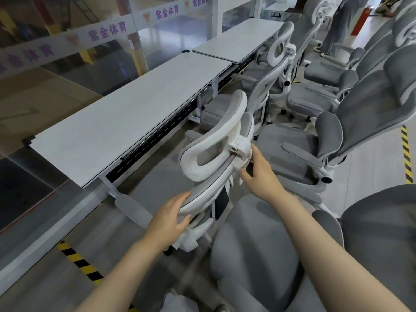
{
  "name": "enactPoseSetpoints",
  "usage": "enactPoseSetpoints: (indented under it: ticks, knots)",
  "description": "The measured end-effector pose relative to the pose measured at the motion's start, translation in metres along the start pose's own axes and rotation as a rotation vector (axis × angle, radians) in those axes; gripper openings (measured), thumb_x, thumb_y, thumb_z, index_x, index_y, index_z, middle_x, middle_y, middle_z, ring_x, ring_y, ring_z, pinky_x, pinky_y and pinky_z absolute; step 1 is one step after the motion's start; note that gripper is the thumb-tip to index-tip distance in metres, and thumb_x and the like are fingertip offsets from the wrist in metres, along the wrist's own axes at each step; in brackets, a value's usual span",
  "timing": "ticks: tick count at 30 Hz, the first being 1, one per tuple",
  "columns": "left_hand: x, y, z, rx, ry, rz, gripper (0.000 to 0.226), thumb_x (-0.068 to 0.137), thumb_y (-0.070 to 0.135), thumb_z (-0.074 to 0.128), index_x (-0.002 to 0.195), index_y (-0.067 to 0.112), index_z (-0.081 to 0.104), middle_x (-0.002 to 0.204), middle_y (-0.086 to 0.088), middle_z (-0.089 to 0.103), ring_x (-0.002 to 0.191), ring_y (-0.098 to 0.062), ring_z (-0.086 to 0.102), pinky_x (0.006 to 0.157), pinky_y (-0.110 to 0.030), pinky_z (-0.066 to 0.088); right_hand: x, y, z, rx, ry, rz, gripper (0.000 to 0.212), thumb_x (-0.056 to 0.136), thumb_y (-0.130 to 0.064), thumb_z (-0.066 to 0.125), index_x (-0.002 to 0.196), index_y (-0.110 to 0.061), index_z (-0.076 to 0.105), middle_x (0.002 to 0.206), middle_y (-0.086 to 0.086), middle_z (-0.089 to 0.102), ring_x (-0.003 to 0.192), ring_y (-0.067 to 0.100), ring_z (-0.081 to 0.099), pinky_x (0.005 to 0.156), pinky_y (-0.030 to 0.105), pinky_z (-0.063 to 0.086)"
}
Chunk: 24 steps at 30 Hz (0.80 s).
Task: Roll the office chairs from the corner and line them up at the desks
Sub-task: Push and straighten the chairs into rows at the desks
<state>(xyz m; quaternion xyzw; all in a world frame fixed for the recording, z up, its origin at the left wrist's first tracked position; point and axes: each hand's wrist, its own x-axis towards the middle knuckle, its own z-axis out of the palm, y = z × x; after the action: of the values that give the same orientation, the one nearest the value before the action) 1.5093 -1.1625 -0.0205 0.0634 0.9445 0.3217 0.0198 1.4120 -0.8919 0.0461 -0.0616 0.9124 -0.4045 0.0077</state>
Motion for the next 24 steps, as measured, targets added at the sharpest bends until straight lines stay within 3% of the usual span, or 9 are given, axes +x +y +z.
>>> enactPoseSetpoints:
  ticks: [3, 7, 9, 15, 19, 24]
  knots:
    - [-0.01, 0.005, 0.004, 0.114, 0.039, 0.137, 0.064, 0.088, 0.031, 0.051, 0.147, 0.021, 0.03, 0.15, 0.006, 0.036, 0.137, -0.01, 0.032, 0.113, -0.035, 0.03, -0.037, 0.008, 0.004, -0.098, -0.011, -0.022, 0.068, 0.088, -0.031, 0.06, 0.147, -0.024, 0.027, 0.145, -0.001, 0.044, 0.131, 0.019, 0.042, 0.108, 0.036, 0.037]
    - [-0.025, 0.017, 0.007, 0.251, 0.039, 0.273, 0.062, 0.085, 0.032, 0.041, 0.146, 0.018, 0.033, 0.156, 0.0, 0.024, 0.142, -0.015, 0.023, 0.116, -0.028, 0.016, -0.092, 0.017, 0.016, -0.355, -0.058, 0.065, 0.074, 0.093, -0.036, 0.054, 0.153, -0.013, 0.016, 0.156, 0.007, 0.026, 0.144, 0.026, 0.023, 0.118, 0.04, 0.022]
    - [-0.032, 0.02, 0.008, 0.322, 0.034, 0.31, 0.059, 0.086, 0.029, 0.039, 0.144, 0.017, 0.037, 0.157, -0.004, 0.023, 0.144, -0.02, 0.021, 0.117, -0.033, 0.016, -0.118, 0.024, 0.023, -0.44, -0.078, 0.084, 0.075, 0.093, -0.039, 0.052, 0.154, -0.014, 0.015, 0.158, 0.008, 0.024, 0.145, 0.026, 0.021, 0.119, 0.038, 0.018]
    - [-0.057, 0.023, 0.012, 0.498, -0.124, 0.48, 0.054, 0.085, 0.035, 0.04, 0.133, 0.015, 0.053, 0.147, -0.007, 0.044, 0.138, -0.023, 0.036, 0.113, -0.04, 0.019, -0.209, 0.023, 0.038, -0.624, -0.094, 0.243, 0.07, 0.097, -0.043, 0.042, 0.154, -0.013, 0.015, 0.16, 0.01, 0.016, 0.148, 0.026, 0.014, 0.121, 0.042, 0.009]
    - [-0.072, 0.028, 0.014, 0.536, -0.208, 0.555, 0.054, 0.086, 0.045, 0.039, 0.129, 0.018, 0.056, 0.14, -0.004, 0.052, 0.132, -0.024, 0.045, 0.111, -0.039, 0.019, -0.267, 0.013, 0.041, -0.63, -0.034, 0.36, 0.069, 0.095, -0.042, 0.046, 0.152, -0.011, 0.022, 0.159, 0.008, 0.022, 0.146, 0.027, 0.02, 0.12, 0.044, 0.013]
    - [-0.083, 0.052, 0.025, 0.499, -0.277, 0.67, 0.058, 0.088, 0.05, 0.034, 0.133, 0.019, 0.053, 0.142, -0.003, 0.05, 0.132, -0.025, 0.043, 0.113, -0.035, 0.018, -0.339, 0.003, 0.041, -0.603, 0.114, 0.514, 0.067, 0.085, -0.045, 0.053, 0.141, -0.008, 0.046, 0.146, 0.011, 0.046, 0.133, 0.031, 0.045, 0.11, 0.047, 0.036]
